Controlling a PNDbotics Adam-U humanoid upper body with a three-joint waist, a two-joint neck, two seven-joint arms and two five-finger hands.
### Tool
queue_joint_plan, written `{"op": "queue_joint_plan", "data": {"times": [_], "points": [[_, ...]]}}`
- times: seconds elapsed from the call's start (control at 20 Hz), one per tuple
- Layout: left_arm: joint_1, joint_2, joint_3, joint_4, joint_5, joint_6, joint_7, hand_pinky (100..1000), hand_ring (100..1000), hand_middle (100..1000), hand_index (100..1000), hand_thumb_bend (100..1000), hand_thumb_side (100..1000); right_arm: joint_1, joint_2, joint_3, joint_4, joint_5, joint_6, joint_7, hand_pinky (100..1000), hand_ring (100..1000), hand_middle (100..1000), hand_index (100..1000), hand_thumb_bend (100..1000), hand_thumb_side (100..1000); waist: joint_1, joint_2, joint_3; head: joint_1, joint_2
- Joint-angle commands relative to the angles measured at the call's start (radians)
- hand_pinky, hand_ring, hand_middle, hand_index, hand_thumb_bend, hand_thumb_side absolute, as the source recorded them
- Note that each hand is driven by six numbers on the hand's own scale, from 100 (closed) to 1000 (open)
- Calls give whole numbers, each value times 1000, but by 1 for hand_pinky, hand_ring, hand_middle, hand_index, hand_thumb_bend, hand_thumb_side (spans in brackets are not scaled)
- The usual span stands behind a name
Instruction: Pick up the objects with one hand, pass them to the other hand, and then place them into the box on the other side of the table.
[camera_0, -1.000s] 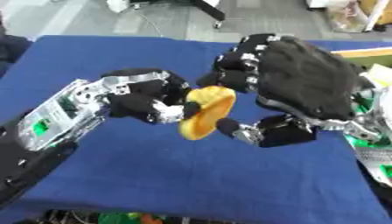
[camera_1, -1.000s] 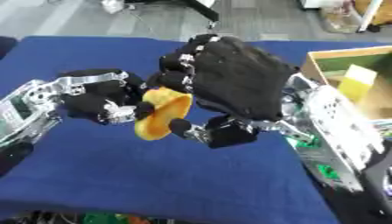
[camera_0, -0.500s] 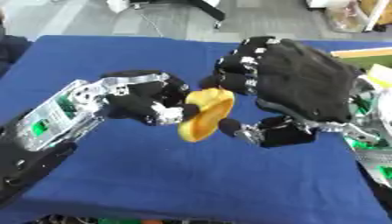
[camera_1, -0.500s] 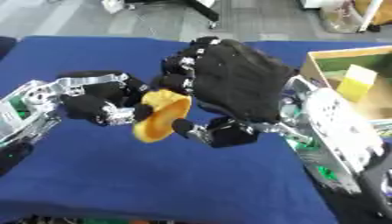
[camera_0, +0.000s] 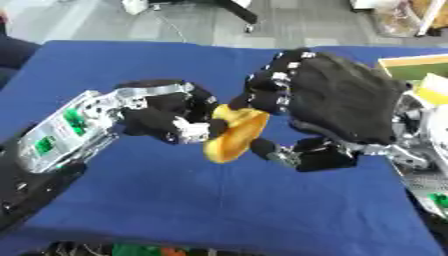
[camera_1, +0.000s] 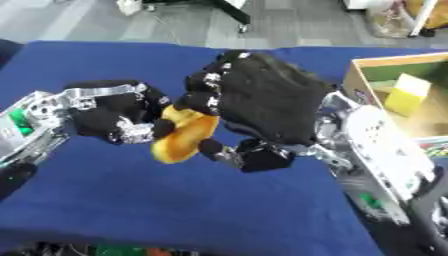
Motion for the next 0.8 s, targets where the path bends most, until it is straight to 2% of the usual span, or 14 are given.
{"op": "queue_joint_plan", "data": {"times": [0.05,0.45,0.8], "points": [[-18,19,8,-20,7,2,-1,606,468,393,495,119,276,-8,-6,-3,-21,10,4,5,628,572,573,763,271,279,-11,-14,0,1,5],[-18,18,6,-25,9,2,-12,610,471,395,497,104,287,-4,3,1,1,39,9,-18,620,559,553,730,264,242,-11,-13,1,0,5],[-20,17,5,-33,12,4,-18,611,472,396,498,100,292,0,12,8,42,82,19,-91,607,529,516,679,259,189,-11,-14,3,1,5]]}}
